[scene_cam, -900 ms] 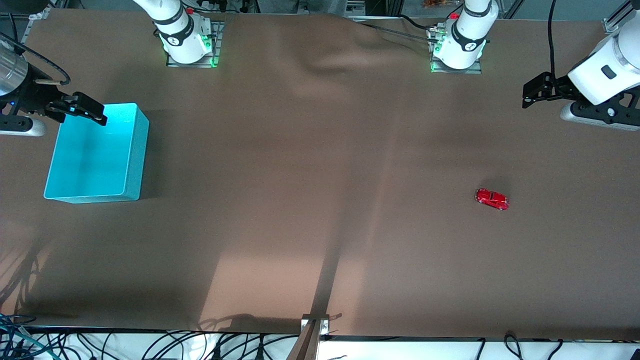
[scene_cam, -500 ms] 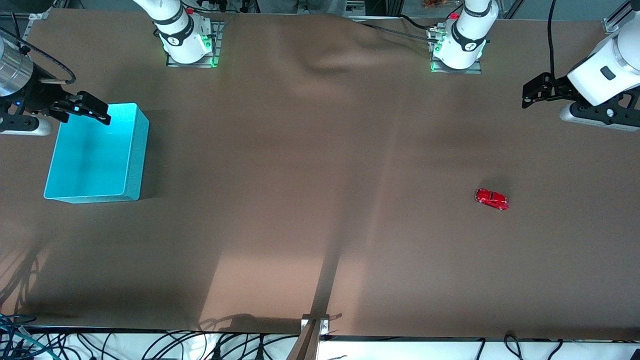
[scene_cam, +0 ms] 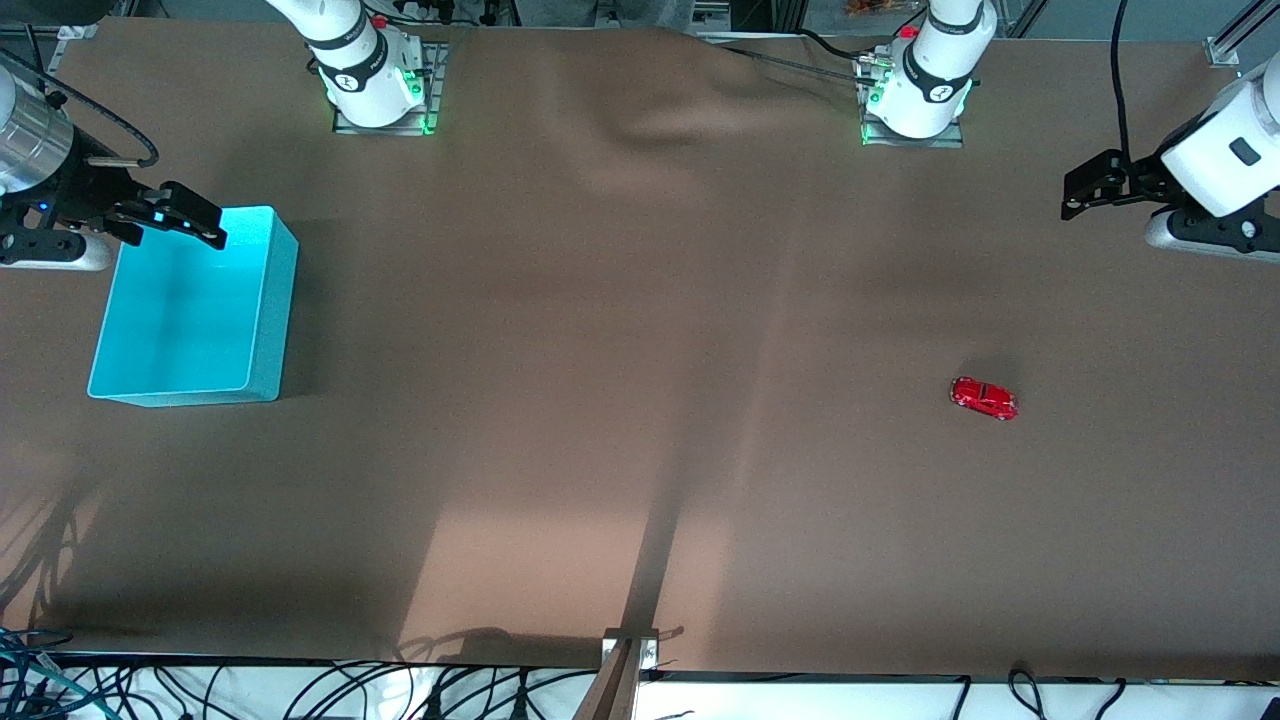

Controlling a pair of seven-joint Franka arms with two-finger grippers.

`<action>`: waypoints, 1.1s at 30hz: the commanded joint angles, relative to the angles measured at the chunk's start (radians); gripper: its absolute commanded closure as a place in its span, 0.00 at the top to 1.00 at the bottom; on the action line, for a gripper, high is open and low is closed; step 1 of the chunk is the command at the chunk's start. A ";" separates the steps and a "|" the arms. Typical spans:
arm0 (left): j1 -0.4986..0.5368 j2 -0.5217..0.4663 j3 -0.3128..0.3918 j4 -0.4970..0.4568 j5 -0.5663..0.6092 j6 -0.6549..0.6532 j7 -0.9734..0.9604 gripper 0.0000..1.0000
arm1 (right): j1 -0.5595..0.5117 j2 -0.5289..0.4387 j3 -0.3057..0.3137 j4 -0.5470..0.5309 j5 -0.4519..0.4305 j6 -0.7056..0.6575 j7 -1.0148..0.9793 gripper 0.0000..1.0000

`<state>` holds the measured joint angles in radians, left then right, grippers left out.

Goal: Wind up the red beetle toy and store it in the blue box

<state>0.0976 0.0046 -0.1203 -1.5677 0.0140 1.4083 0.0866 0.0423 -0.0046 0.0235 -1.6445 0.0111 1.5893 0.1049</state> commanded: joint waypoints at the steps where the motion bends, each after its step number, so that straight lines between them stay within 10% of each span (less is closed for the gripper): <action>1: -0.004 0.031 -0.007 0.020 -0.014 -0.014 0.021 1.00 | -0.001 0.009 0.003 0.026 0.003 -0.014 -0.007 1.00; 16: -0.007 0.192 -0.010 0.118 -0.014 0.020 0.249 1.00 | -0.001 0.009 0.003 0.026 0.006 -0.019 -0.005 1.00; 33: 0.063 0.354 -0.002 0.101 -0.002 0.208 0.945 1.00 | -0.001 0.009 0.003 0.026 0.006 -0.017 -0.005 1.00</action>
<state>0.1467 0.2877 -0.1206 -1.4916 0.0138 1.5903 0.8337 0.0423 -0.0046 0.0237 -1.6443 0.0111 1.5890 0.1049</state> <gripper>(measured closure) 0.000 0.000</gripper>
